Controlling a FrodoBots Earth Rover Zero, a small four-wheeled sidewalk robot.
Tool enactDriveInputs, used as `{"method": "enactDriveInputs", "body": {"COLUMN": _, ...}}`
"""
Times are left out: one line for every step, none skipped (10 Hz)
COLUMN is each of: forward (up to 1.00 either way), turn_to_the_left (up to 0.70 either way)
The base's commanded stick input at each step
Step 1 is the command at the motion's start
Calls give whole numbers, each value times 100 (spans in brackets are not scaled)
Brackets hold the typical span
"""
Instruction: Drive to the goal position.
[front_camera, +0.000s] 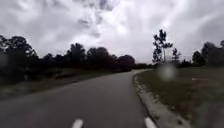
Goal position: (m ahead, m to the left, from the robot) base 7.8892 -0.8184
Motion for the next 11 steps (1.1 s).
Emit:
{"method": "enactDriveInputs", "body": {"forward": 84, "turn_to_the_left": 3}}
{"method": "enactDriveInputs", "body": {"forward": 84, "turn_to_the_left": 3}}
{"method": "enactDriveInputs", "body": {"forward": 84, "turn_to_the_left": 3}}
{"method": "enactDriveInputs", "body": {"forward": 84, "turn_to_the_left": 3}}
{"method": "enactDriveInputs", "body": {"forward": 84, "turn_to_the_left": 3}}
{"method": "enactDriveInputs", "body": {"forward": 84, "turn_to_the_left": 3}}
{"method": "enactDriveInputs", "body": {"forward": 84, "turn_to_the_left": 3}}
{"method": "enactDriveInputs", "body": {"forward": 84, "turn_to_the_left": 3}}
{"method": "enactDriveInputs", "body": {"forward": 84, "turn_to_the_left": 3}}
{"method": "enactDriveInputs", "body": {"forward": 84, "turn_to_the_left": 3}}
{"method": "enactDriveInputs", "body": {"forward": 84, "turn_to_the_left": 3}}
